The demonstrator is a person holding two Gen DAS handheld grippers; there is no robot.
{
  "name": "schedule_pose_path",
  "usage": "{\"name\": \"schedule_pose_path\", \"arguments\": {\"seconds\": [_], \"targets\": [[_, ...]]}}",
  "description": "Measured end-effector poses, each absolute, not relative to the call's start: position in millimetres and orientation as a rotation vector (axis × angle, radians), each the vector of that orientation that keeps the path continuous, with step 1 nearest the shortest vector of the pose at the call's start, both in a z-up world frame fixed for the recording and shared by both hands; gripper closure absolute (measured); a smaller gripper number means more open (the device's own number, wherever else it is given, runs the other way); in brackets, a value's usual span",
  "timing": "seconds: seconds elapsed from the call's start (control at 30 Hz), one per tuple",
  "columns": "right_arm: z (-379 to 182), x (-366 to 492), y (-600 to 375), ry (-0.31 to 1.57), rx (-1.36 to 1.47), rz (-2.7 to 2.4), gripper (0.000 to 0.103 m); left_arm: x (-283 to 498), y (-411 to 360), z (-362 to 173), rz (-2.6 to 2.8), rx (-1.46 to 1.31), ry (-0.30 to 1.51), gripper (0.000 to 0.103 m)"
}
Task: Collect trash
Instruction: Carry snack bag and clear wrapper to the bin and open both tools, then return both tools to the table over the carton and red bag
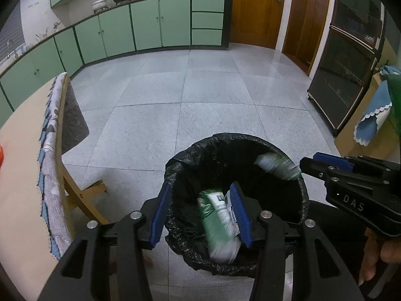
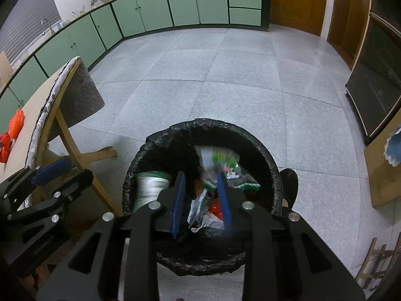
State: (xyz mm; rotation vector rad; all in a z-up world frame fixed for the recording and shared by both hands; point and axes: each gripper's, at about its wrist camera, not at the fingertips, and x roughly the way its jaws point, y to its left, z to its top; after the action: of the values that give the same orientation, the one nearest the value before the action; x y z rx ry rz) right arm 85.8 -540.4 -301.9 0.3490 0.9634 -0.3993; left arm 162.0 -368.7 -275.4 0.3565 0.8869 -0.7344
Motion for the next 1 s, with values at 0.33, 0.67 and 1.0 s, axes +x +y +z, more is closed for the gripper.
{"name": "schedule_pose_path", "arguments": {"seconds": [0.33,0.67,1.0], "targets": [[-281.9,80.5,-526.1,0.933,0.325,-0.385,0.068,160.8,-347.2,-253.4,-0.702,0.331,0.852,0.051],[-233.8,89.4,-480.1,0.868,0.243,-0.332,0.057,164.2,-269.3,-209.6,-0.552,0.286,0.768,0.035],[-198.9,137.8,-386.2,0.82,0.141,-0.14,0.047,180.8,-125.2,-177.1,-0.228,0.19,0.688,0.027]]}}
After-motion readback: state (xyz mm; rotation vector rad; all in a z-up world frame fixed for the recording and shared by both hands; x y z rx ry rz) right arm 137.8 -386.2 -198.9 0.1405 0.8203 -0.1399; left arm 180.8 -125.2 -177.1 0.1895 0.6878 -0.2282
